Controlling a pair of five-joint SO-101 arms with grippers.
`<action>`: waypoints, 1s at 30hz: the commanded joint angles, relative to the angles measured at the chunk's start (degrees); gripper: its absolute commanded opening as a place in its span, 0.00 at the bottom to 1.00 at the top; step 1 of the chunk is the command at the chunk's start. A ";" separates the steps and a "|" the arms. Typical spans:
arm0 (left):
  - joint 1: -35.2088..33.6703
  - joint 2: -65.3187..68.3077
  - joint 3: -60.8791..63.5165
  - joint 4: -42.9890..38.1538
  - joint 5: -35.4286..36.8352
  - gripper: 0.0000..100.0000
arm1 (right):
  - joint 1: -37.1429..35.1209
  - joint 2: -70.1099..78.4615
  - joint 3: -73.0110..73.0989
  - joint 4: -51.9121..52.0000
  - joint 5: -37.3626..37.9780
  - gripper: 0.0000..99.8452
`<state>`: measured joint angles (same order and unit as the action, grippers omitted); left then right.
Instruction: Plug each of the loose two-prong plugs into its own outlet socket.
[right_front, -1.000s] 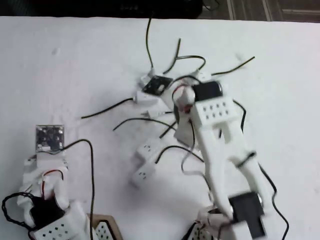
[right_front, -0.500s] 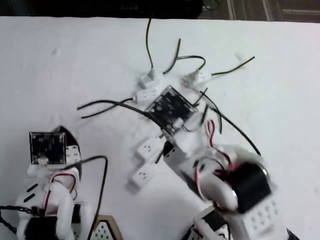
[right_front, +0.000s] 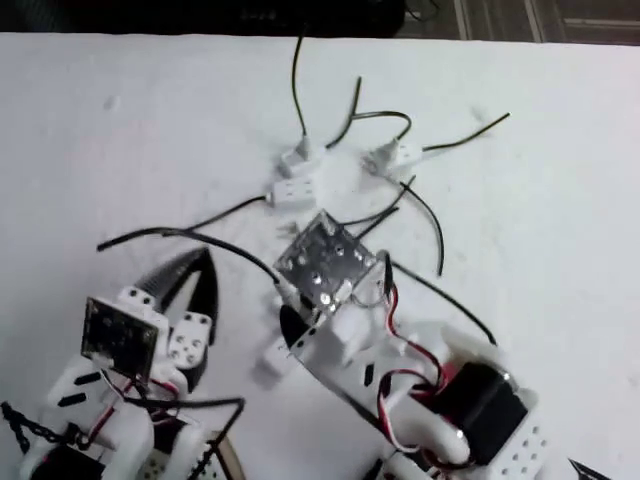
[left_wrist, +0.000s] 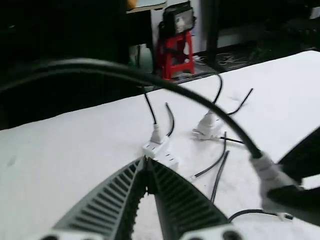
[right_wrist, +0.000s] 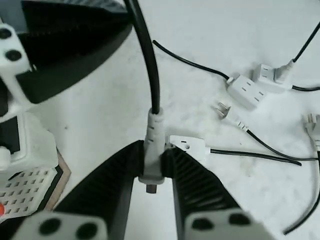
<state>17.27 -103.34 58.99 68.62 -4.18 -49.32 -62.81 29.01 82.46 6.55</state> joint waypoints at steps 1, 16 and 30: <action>8.66 -0.04 -2.29 -0.79 0.09 0.02 | -0.66 -4.18 5.63 -6.90 -0.44 0.02; 21.23 -0.04 -2.37 6.77 -11.34 0.02 | -4.44 -5.05 16.79 -17.98 0.00 0.02; 6.99 -0.04 -1.93 8.88 -14.07 0.02 | -2.59 -5.58 15.38 -18.24 0.00 0.02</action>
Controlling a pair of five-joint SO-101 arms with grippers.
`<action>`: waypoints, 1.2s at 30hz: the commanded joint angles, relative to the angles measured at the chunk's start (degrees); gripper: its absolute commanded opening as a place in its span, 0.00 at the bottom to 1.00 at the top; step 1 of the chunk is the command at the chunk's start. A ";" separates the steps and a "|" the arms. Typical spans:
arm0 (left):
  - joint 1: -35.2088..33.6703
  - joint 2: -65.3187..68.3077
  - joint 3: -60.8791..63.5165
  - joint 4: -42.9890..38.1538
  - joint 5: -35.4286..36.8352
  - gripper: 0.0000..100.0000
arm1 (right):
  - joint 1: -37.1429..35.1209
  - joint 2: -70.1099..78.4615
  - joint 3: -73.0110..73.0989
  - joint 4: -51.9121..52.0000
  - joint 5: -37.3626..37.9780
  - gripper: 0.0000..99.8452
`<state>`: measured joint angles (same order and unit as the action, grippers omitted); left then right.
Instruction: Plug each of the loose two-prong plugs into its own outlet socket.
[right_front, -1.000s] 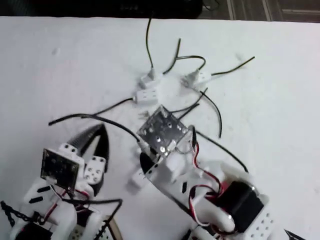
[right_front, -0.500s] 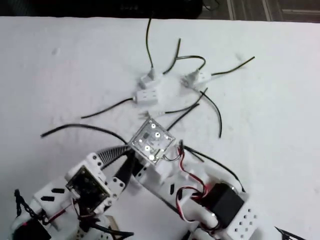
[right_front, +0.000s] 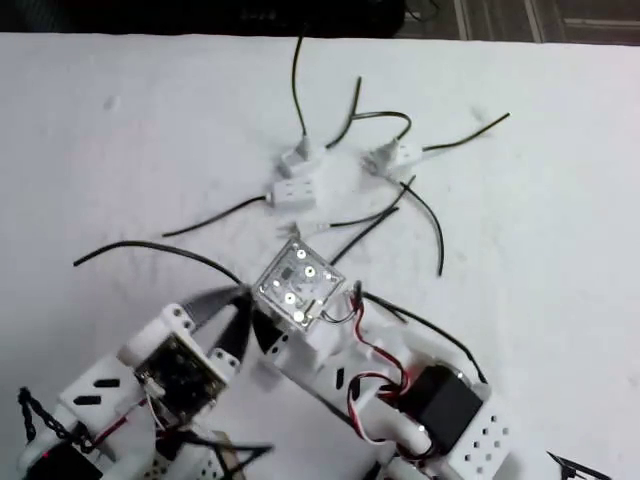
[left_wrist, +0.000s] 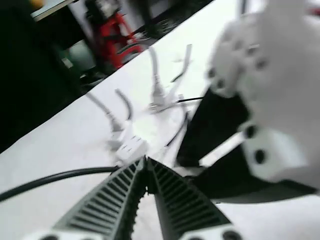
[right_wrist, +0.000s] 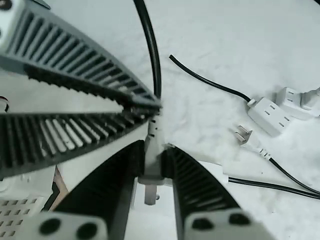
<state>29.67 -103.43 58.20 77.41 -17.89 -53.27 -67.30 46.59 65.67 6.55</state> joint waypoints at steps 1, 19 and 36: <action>-6.02 0.04 -1.14 0.09 -0.35 0.02 | 2.24 -1.10 -2.20 -1.45 0.00 0.02; -6.37 0.04 4.48 -4.13 -0.53 0.02 | -0.48 -3.30 -5.27 0.84 0.00 0.02; 4.00 0.04 2.02 -1.41 -0.44 0.02 | -4.26 2.51 -2.73 0.57 0.00 0.02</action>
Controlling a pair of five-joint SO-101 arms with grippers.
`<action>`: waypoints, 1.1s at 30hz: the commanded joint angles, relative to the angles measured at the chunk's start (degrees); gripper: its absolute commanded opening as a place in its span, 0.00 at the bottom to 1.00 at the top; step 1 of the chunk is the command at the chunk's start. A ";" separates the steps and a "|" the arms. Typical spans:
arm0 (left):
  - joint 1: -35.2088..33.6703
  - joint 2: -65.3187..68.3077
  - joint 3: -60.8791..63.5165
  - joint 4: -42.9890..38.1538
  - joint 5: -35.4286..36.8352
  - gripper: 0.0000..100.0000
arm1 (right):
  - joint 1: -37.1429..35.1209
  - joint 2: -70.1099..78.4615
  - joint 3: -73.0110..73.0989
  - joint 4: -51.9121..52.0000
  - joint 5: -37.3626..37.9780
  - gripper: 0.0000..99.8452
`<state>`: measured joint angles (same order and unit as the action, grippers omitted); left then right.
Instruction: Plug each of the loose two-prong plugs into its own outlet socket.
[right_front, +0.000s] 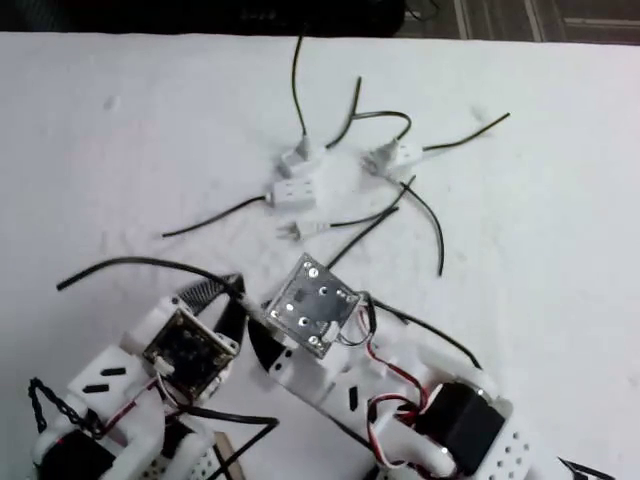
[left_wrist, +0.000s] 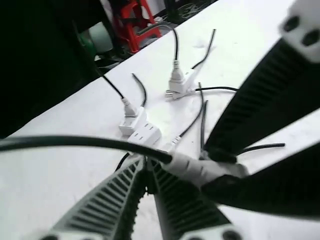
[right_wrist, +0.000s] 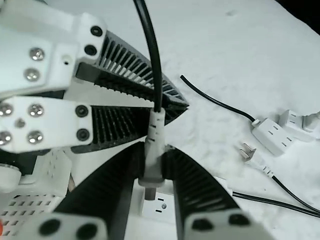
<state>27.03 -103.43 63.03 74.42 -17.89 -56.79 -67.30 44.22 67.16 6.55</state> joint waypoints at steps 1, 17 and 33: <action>7.69 0.04 -3.25 2.20 -0.44 0.02 | -0.75 2.77 -0.35 -0.92 0.00 0.02; 4.62 0.04 -3.96 2.99 -5.36 0.02 | 3.91 2.95 -0.35 -0.13 0.00 0.02; -12.44 0.48 -1.76 1.85 -4.84 0.02 | 27.12 3.47 2.11 0.84 0.00 0.02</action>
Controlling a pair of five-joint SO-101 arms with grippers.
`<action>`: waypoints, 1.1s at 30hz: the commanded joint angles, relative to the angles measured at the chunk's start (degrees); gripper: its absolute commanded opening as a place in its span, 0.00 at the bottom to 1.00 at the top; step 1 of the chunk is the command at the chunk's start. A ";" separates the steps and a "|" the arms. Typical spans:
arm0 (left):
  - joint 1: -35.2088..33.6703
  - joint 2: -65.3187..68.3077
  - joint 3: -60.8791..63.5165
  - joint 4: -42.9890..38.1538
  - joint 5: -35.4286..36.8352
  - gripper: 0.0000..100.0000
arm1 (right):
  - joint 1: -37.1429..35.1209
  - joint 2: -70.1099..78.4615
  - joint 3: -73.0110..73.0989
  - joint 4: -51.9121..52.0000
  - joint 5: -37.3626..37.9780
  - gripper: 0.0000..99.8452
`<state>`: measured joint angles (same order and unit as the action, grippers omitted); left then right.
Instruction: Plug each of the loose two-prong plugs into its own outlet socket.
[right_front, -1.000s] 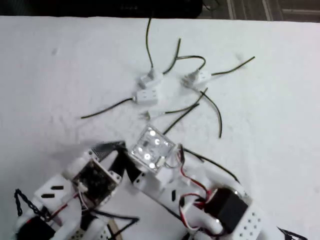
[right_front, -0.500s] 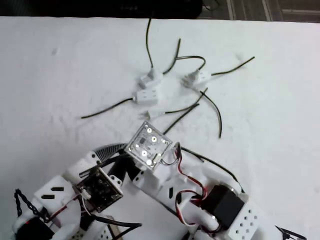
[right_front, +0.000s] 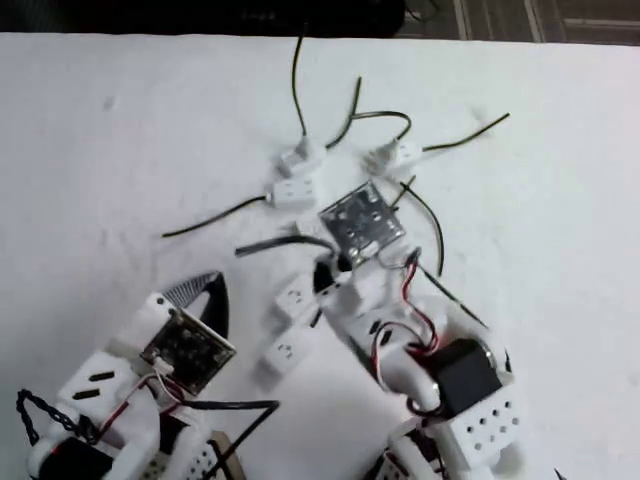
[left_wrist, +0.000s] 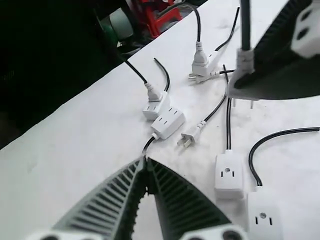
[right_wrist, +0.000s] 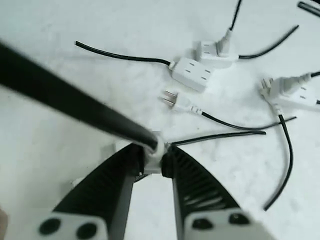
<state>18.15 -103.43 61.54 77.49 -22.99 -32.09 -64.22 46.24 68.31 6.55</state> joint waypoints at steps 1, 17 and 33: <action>-4.70 0.48 -0.26 -1.58 0.26 0.02 | 3.12 0.40 0.44 -1.01 0.00 0.02; -11.30 42.42 -16.88 -8.97 -6.95 0.02 | 13.85 0.40 7.12 -12.09 -0.53 0.02; -12.44 91.56 -33.41 -30.07 -21.80 0.24 | 14.46 0.40 8.18 -13.49 -0.53 0.02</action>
<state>6.64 -20.09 32.70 56.22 -42.07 -18.37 -63.87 54.95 56.00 6.55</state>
